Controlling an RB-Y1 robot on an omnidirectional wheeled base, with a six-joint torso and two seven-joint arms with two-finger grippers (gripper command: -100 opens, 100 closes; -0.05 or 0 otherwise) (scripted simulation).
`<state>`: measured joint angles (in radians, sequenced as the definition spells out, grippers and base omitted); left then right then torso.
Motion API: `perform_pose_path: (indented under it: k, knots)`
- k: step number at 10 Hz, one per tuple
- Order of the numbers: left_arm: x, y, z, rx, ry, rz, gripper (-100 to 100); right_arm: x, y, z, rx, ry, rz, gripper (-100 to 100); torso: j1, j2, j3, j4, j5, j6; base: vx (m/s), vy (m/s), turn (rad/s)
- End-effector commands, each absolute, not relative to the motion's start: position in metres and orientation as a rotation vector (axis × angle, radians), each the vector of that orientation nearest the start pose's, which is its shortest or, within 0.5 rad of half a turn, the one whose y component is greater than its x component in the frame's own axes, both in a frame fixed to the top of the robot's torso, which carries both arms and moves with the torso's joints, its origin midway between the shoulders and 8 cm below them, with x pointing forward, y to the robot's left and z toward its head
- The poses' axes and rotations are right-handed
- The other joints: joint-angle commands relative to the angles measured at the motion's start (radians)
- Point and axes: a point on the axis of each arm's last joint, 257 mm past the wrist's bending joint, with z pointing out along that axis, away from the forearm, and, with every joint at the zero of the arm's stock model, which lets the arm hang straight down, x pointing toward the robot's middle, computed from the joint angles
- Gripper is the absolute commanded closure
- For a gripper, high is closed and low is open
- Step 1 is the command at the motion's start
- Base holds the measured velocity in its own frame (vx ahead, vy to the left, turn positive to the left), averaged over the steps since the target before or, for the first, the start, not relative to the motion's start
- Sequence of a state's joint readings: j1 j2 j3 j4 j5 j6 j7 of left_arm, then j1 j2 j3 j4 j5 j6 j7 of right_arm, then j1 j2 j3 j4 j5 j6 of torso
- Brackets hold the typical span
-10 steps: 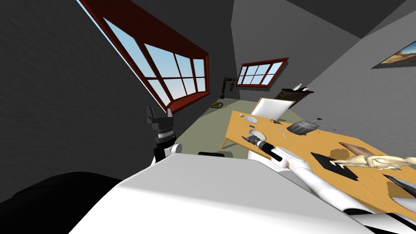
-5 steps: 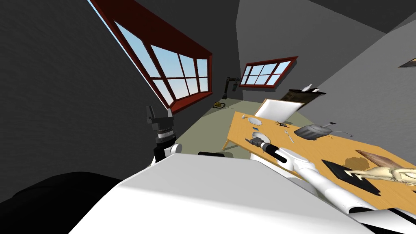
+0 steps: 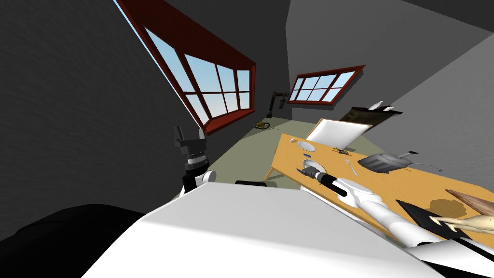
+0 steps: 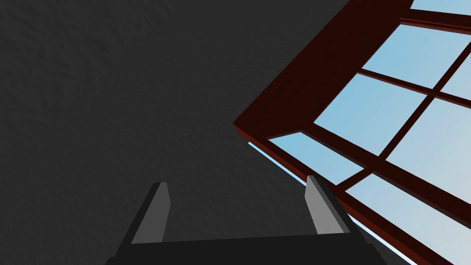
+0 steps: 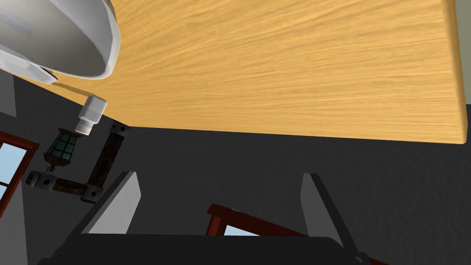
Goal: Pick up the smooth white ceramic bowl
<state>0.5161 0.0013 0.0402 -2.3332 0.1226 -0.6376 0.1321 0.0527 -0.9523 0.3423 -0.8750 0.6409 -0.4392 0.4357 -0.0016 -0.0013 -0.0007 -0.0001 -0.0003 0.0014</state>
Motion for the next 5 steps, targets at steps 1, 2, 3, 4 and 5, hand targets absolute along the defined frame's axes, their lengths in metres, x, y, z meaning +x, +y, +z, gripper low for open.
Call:
perform_pose_path:
  k: [1, 2, 3, 4, 5]
  knots:
    - [0.300, 0.302, 0.067, -0.615, 0.378, -1.491, 0, 0.344, -0.576, -0.435, -0.550, 2.303, -0.240, -100, 0.000, 0.000, 0.000, 0.000, 0.000, 0.000, 0.043, 0.002, 0.105]
    - [0.300, 0.302, 0.067, -0.615, 0.378, -1.491, 0, 0.339, -0.583, -0.437, -0.541, 2.316, -0.252, -100, 0.000, 0.000, 0.000, 0.000, 0.000, 0.000, 0.037, -0.003, 0.070]
    - [0.300, 0.302, 0.067, -0.615, 0.378, -1.491, 0, 0.338, -0.584, -0.437, -0.539, 2.318, -0.254, -100, 0.000, 0.000, 0.000, 0.000, 0.000, 0.000, 0.013, -0.002, -0.001]
    - [0.300, 0.302, 0.067, -0.615, 0.378, -1.491, 0, 0.328, -0.599, -0.441, -0.568, 2.349, -0.296, -100, 0.000, 0.001, 0.001, 0.000, 0.000, 0.000, 0.025, -0.008, 0.103]
    - [0.300, 0.302, 0.067, -0.615, 0.378, -1.491, 0, 0.323, -0.604, -0.442, -0.560, 2.360, -0.307, -100, 0.000, 0.001, 0.001, 0.000, 0.000, 0.000, 0.027, -0.009, 0.073]
